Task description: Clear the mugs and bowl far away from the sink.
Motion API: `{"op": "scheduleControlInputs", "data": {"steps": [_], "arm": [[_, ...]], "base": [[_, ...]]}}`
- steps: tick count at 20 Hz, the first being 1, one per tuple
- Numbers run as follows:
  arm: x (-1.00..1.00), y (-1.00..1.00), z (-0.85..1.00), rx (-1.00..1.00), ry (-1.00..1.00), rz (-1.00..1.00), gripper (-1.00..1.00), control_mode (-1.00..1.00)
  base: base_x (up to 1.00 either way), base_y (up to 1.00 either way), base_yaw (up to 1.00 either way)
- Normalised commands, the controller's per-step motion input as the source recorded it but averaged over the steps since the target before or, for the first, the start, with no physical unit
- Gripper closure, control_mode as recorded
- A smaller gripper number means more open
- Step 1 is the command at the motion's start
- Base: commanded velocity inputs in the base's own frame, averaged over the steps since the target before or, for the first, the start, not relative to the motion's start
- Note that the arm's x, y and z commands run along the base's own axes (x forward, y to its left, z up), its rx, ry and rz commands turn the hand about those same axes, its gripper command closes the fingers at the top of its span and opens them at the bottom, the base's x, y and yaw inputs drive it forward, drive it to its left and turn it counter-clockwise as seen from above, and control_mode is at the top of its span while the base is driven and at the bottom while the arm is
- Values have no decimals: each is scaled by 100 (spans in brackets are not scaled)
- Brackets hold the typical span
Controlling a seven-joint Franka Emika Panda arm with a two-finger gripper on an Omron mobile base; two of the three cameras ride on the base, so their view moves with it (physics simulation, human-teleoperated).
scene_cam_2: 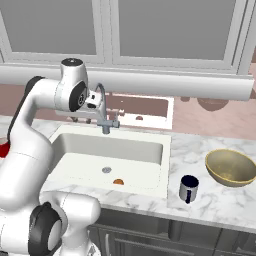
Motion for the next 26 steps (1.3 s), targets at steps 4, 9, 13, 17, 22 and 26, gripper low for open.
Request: {"op": "scheduleControlInputs", "data": {"steps": [4,9,13,17,22,26], "arm": [[-11,-2,0,0,-2,0,-100,-100],[-27,-12,0,0,-6,0,-100,-100],[-31,-15,-1,0,-3,0,-100,-100],[-33,-21,0,0,-1,0,-100,-100],[-36,-31,-3,0,0,0,-100,-100],[-36,-44,-10,0,0,0,-100,-100]], "base": [[0,0,0],[0,0,0],[0,0,0],[0,0,0],[0,0,0],[0,0,0]]}}
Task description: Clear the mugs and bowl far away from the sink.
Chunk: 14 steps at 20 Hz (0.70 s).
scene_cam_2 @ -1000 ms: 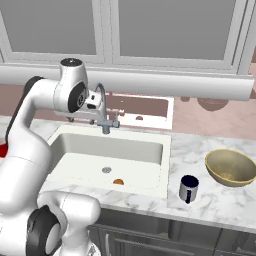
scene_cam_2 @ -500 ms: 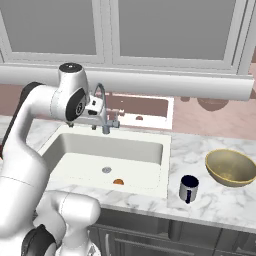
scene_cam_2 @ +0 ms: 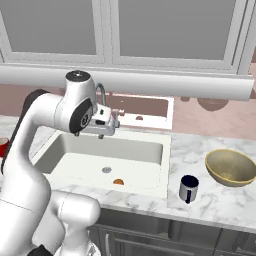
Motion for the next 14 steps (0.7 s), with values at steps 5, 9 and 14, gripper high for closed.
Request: {"op": "scheduleControlInputs", "data": {"steps": [5,9,14], "arm": [[-41,-56,-20,0,0,-2,-100,-100],[-38,-57,-18,0,0,-1,-100,-100],[-36,-60,-21,0,0,-1,-100,-100]], "base": [[0,0,0],[0,0,0],[0,0,0]]}}
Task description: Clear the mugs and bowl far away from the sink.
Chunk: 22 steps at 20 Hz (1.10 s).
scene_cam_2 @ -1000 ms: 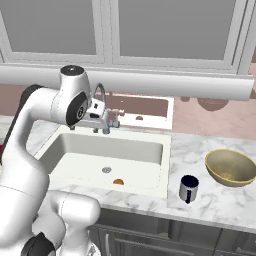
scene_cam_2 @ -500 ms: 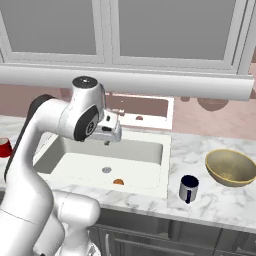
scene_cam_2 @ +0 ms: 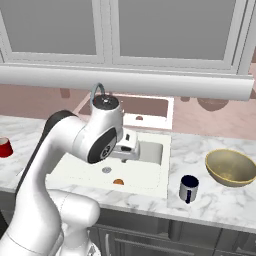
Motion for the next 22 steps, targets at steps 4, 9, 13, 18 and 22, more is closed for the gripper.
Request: {"op": "scheduleControlInputs", "data": {"steps": [4,9,13,18,22], "arm": [[-40,-63,-24,0,0,-1,-100,-100],[-39,-64,-25,0,0,-1,-100,-100],[-39,-62,-27,0,0,-1,-100,-100],[-31,-59,-27,0,0,-1,-100,-100],[-7,-43,-21,0,0,-2,-100,-100]], "base": [[0,0,0],[0,0,0],[0,0,0],[0,0,0],[0,0,0]]}}
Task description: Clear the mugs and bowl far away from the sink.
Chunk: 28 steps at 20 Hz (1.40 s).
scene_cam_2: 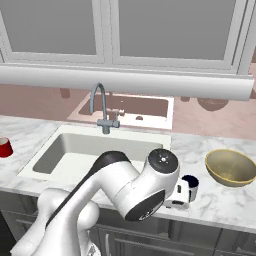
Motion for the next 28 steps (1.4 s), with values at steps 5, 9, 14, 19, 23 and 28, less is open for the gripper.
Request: {"op": "scheduleControlInputs", "data": {"steps": [5,9,14,19,23,28], "arm": [[0,-37,-8,0,0,0,-100,-100],[0,-38,-4,0,0,0,-100,-100],[0,-28,-5,0,0,0,-100,-100],[13,-1,-5,0,1,0,-100,-100],[11,0,-6,-2,0,0,-100,-100],[14,0,-20,-3,0,-1,-100,-100]], "base": [[0,0,0],[0,0,0],[0,0,0],[0,0,0],[0,0,0],[0,0,0]]}}
